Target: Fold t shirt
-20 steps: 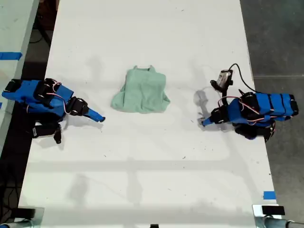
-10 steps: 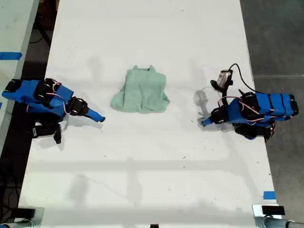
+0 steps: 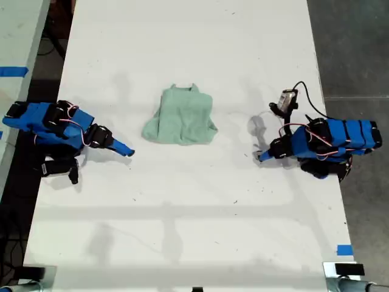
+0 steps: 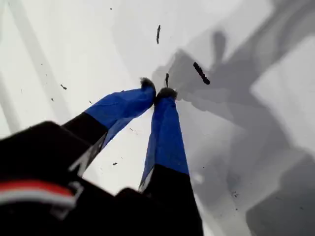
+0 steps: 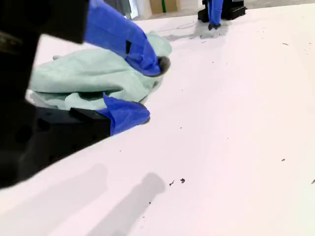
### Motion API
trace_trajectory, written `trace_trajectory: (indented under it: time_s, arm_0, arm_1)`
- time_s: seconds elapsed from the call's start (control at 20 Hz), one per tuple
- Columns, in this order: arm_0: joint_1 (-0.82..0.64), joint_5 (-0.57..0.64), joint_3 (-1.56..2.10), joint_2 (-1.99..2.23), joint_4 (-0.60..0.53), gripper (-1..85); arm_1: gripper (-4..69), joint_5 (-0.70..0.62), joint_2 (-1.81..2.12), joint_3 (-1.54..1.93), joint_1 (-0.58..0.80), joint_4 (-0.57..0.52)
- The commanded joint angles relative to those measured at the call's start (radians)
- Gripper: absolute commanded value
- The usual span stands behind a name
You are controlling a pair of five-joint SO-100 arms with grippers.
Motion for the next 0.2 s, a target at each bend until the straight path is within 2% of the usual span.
trace_trajectory:
  time_s: [0.0,0.15]
  arm_0:
    - [-0.003,0.008,0.005,0.009,-0.021,11.5]
    - [-0.003,0.008,0.005,0.009,-0.021,11.5]
  arm_1:
    - [3.2,0.003,0.005,0.040,-0.002,-0.026]
    - [3.2,0.003,0.005,0.040,-0.002,-0.026]
